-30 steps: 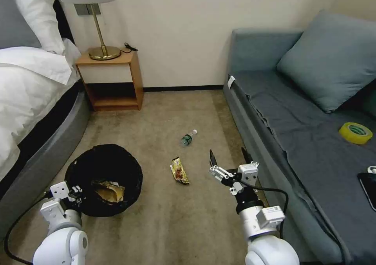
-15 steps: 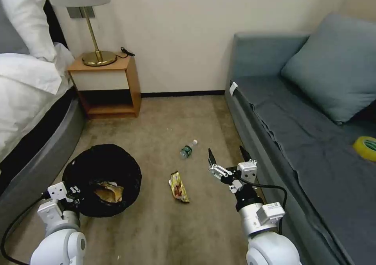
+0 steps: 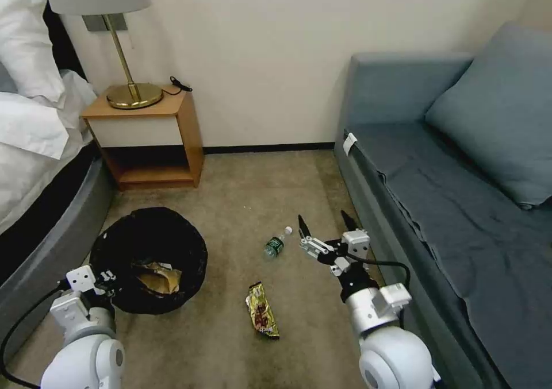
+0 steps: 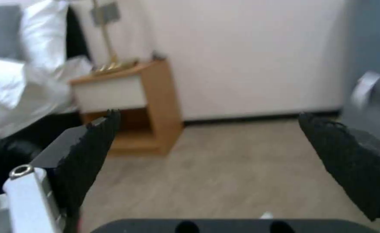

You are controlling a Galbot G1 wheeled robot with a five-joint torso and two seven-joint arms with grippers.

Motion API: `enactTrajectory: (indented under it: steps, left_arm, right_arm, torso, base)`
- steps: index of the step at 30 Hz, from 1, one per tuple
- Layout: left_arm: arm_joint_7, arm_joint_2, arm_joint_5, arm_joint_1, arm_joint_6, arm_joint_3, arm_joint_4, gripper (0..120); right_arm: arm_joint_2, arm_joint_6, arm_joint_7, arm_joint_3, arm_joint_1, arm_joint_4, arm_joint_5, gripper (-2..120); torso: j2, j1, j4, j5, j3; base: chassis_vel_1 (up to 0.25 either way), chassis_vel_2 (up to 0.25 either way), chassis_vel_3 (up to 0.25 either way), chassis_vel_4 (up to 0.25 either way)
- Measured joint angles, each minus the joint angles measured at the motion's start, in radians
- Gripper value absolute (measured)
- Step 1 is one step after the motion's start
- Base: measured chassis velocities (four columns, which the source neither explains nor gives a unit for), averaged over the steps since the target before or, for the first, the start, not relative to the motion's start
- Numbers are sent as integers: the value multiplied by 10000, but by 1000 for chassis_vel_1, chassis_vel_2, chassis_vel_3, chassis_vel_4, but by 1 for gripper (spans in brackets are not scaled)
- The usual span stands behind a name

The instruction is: Pick up the trash bin, then pick up the garbage on the floor and place it into the trash bin.

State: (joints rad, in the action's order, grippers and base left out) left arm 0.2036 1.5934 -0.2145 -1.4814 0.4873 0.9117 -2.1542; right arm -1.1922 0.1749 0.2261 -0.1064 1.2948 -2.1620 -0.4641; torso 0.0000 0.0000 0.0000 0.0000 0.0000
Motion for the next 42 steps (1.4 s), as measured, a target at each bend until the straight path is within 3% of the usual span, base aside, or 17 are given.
enactTrajectory:
  steps: [2, 9, 12, 14, 18, 24, 26, 31, 42]
  left_arm:
    - [7, -10, -15, 7, 12, 31, -29, 2]
    - [6, -2, -27, 21, 15, 44, -56, 2]
    - [7, 25, -30, 62, 15, 54, -60, 2]
    - [7, 26, -30, 64, 15, 54, -60, 2]
    - [-11, 24, -27, 101, -21, 58, -58, 2]
    - [-19, 27, 1, 151, -69, 47, 36, 2]
    - [-27, 45, 56, 259, -114, 19, 232, 2]
    - [-31, 44, 120, 390, -133, -14, 403, 2]
    - [-42, 89, 109, 204, -346, 5, 351, 2]
  right_arm:
    - [432, 468, 404, 591, -908, 440, -974, 100]
    - [790, 967, 876, 1270, -1902, 1073, -2031, 100]
    - [1159, 1614, 1492, 2324, -3146, 2021, -3646, 100]
    - [1159, 1614, 1492, 2324, -3146, 2021, -3646, 100]
    - [1489, 2754, 2244, 3885, -5025, 3065, -5781, 100]
    - [1643, 3040, 2412, 5187, -6437, 4078, -6797, 100]
    - [1607, 3491, 2383, 6317, -7478, 5132, -7949, 100]
    - [1249, 4114, 1673, 7957, -8228, 6783, -8267, 100]
    - [-195, 3696, 675, 9635, -8198, 8553, -7262, 100]
  torso:
    - [0, 0, 0, 0, 0]
    - [0, 0, 3, -1, 0]
    - [0, 0, 3, 0, 1]
    - [0, 0, 3, 0, 1]
    - [0, 1, 1, -1, 1]
    - [0, 1, 3, 0, 2]
    - [-1, 1, 1, -2, 2]
    - [-1, 1, 0, -2, 2]
    - [-1, 0, 1, -2, 0]
  base:
    - [53, -52, -45, 34]
    - [8, -7, -7, 5]
    - [0, 0, 0, 0]
    - [0, 0, 0, 0]
    - [0, 0, 0, 0]
    - [0, 0, 0, 0]
    - [0, 0, 0, 0]
    - [0, 0, 0, 0]
    - [0, 0, 0, 0]
